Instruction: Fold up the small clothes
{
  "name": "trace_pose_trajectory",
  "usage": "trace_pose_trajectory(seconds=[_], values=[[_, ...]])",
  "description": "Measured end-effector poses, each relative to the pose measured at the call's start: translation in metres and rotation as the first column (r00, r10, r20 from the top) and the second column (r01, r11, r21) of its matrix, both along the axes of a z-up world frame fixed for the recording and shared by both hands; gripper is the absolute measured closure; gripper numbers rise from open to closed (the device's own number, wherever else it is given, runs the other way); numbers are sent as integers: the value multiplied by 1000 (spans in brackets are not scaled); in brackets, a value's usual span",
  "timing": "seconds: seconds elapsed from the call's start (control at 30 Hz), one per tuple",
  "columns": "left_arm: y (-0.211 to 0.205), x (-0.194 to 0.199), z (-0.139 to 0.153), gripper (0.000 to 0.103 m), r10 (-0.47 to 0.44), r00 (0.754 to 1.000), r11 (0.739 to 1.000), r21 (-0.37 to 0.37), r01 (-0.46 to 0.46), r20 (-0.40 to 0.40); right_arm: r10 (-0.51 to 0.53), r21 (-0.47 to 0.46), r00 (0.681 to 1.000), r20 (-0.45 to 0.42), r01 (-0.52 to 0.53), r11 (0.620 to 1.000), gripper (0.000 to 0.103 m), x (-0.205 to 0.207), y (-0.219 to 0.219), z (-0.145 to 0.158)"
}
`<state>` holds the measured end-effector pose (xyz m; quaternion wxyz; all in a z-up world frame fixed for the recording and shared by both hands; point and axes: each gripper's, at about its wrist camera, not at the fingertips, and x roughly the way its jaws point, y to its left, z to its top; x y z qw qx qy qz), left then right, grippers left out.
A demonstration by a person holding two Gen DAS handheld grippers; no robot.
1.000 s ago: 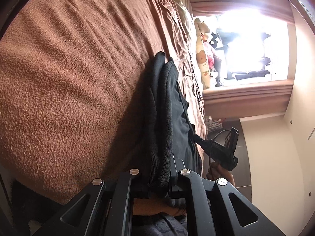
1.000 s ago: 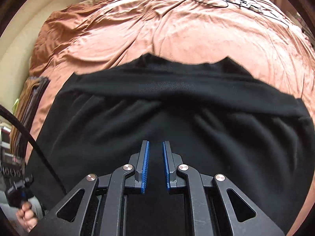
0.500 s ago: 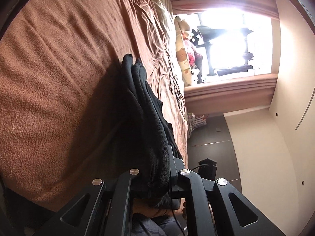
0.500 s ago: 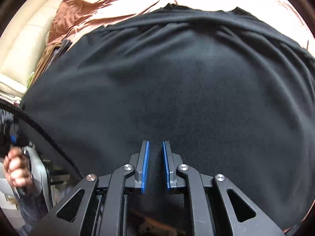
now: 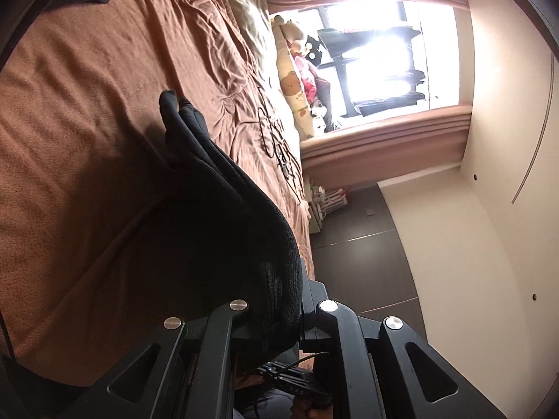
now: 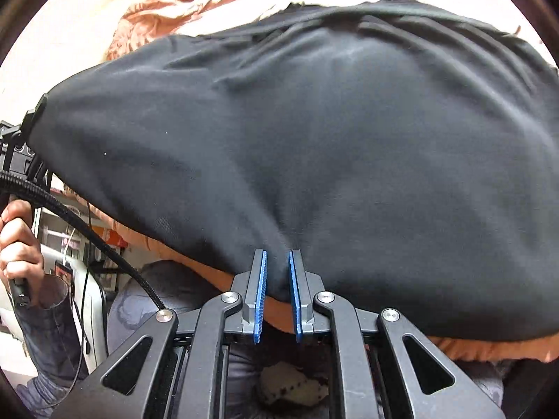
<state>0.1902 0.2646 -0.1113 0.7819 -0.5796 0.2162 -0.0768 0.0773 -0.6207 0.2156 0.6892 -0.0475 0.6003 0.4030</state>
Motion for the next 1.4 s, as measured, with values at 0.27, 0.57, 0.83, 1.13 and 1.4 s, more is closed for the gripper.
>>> trace_pose_trajectory(seconds=[0.27,0.57,0.83,1.13,1.4], values=[[-20,43,44,93,-70,997,995,68,68,25,-114,90,988,106,105,990,93,7,-58,40],[-64,99,80,92,-209,978,966,160,202,25,-243,204,953,181,205,957,28,5,-124,62],[-115,156,95,92,-344,939,912,234,337,-10,-334,261,926,175,283,923,28,0,-180,71],[-178,194,78,92,-487,871,835,257,486,-64,-433,280,888,151,382,881,28,-2,-238,74],[-244,226,57,92,-598,789,750,249,613,-142,-479,262,869,125,437,861,28,-4,-265,72]])
